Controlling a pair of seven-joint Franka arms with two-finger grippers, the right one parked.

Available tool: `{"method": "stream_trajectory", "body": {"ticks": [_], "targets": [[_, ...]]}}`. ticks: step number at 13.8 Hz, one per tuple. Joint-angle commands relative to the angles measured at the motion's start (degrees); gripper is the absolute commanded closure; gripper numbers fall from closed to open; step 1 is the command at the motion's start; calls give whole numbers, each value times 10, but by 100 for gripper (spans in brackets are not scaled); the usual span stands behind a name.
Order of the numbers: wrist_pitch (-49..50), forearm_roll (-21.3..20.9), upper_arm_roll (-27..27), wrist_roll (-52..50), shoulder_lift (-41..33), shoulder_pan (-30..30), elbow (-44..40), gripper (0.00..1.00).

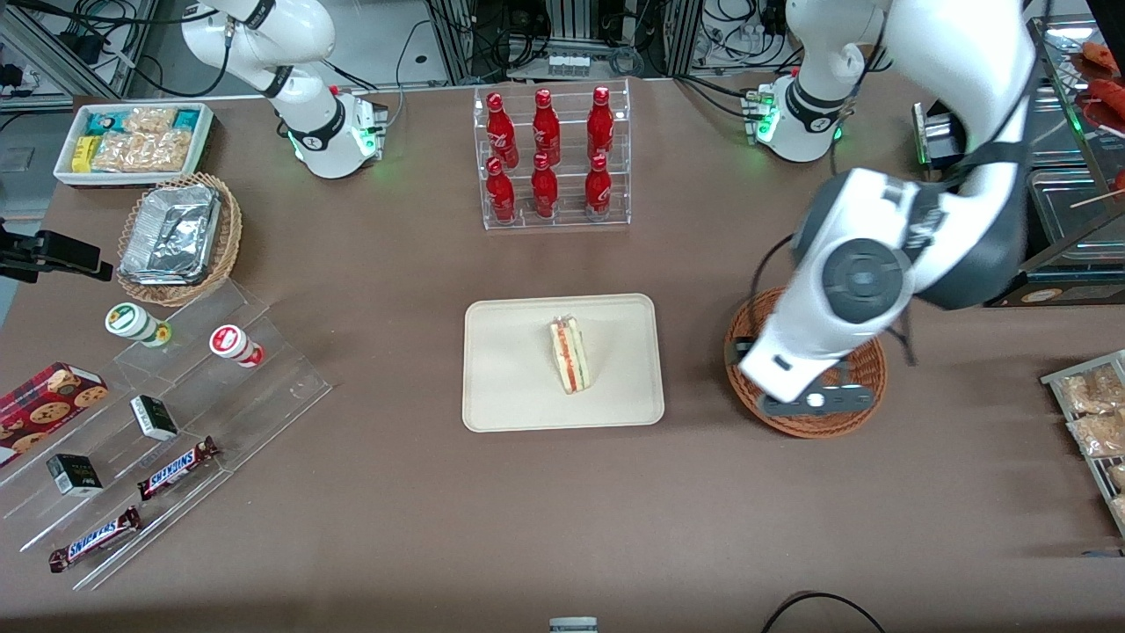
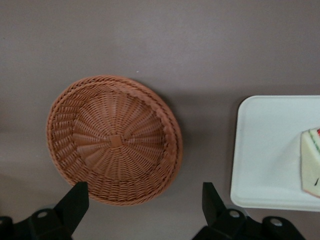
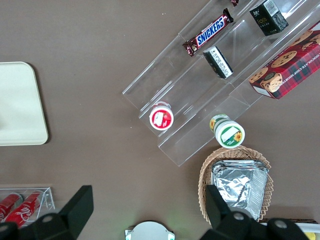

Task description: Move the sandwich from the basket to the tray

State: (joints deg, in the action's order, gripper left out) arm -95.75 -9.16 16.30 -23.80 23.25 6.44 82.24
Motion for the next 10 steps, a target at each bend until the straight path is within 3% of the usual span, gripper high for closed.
{"method": "stream_trajectory", "body": {"ticks": [1, 6, 10], "targets": [[-8, 16, 6, 71, -73, -44, 79, 0], [8, 53, 0, 182, -174, -100, 144, 0], [63, 72, -34, 208, -212, -114, 134, 0]]}}
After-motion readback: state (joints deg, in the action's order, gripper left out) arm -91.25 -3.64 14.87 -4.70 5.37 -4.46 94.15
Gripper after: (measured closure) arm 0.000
